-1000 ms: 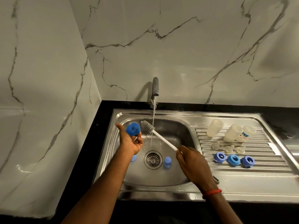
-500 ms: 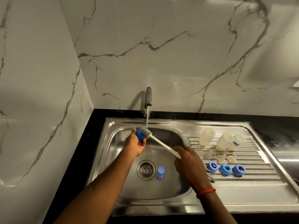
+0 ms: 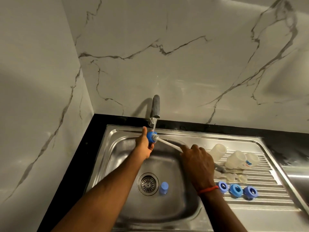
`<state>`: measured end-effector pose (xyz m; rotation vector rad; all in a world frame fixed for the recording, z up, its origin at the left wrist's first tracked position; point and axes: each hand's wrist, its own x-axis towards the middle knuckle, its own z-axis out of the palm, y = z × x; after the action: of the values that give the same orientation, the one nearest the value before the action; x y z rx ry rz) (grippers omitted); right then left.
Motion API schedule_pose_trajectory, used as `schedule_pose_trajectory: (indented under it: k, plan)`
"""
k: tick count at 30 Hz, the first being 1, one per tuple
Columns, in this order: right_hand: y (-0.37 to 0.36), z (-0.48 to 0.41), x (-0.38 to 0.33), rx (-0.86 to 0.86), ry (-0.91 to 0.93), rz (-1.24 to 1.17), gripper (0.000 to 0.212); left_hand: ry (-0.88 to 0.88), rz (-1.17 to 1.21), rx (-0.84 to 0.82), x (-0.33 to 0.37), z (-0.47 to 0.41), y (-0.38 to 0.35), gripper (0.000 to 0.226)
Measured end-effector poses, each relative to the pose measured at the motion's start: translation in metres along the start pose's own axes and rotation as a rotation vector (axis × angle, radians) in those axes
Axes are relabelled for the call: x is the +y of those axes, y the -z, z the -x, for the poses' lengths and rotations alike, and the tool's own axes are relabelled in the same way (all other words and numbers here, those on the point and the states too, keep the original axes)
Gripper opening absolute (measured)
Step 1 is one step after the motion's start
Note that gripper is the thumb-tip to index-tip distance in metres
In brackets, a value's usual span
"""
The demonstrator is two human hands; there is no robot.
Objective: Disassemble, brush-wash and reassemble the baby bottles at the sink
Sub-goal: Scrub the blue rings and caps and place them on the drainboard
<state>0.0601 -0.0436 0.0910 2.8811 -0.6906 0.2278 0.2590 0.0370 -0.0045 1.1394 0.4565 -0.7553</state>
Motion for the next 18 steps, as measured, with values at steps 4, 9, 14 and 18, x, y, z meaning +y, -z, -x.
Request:
schedule_pose_trajectory:
  k: [4, 9, 14, 18]
  plan:
    - [0.001, -0.006, -0.003, -0.056, 0.191, -0.137, 0.028, -0.007, -0.014, 0.086, 0.001, -0.022, 0.011, 0.06]
    - [-0.001, -0.016, 0.005, -0.064, 0.054, -0.265, 0.028, -0.056, -0.103, 0.119, 0.011, -0.024, 0.012, 0.053]
    - [-0.006, -0.012, 0.0, -0.259, 0.156, -0.269, 0.03, -0.087, -0.238, 0.194, 0.003, -0.033, 0.018, 0.052]
    - [-0.007, -0.022, 0.021, -0.249, 0.041, -0.3, 0.032, -0.077, -0.3, 0.191, -0.014, -0.033, 0.025, 0.056]
